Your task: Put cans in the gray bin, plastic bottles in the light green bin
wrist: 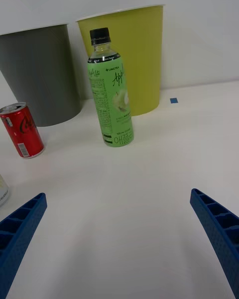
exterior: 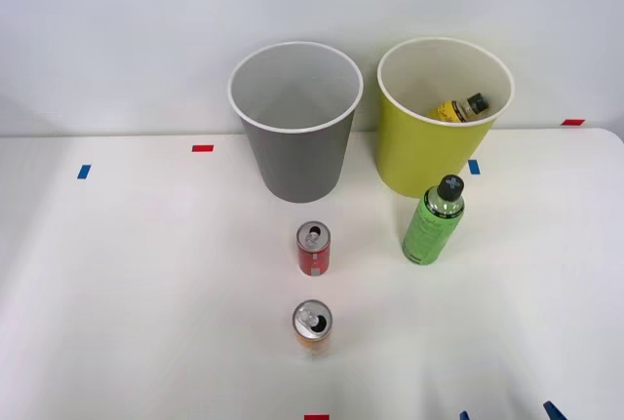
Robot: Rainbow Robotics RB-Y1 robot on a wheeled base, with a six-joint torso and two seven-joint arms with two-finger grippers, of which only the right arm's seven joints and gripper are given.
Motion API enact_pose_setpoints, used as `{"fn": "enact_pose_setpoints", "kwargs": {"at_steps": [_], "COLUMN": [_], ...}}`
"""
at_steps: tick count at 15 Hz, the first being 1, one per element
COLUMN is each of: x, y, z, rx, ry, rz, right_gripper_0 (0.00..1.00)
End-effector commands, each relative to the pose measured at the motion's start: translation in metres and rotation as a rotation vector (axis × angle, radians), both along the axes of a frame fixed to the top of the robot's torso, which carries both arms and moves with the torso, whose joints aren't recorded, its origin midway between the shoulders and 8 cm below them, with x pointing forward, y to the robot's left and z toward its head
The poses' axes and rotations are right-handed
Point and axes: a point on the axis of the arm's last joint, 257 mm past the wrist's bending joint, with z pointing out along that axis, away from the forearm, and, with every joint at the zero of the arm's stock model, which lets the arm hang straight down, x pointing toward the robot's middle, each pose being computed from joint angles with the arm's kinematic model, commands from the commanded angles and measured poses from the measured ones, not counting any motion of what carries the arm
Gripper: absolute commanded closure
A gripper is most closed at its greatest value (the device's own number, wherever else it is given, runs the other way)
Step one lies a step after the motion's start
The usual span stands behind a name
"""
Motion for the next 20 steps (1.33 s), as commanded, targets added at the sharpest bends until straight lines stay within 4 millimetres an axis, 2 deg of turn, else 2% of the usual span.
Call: {"fn": "enact_pose_setpoints", "kwargs": {"at_steps": [1, 20], "x": [0.0, 0.0], "y": [0.0, 0.0], "z": [0.0, 0.0], "rx": [0.0, 0.0], "ry": [0.0, 0.0], "rz": [0.0, 0.0], "right_gripper_0": [0.0, 0.0]}}
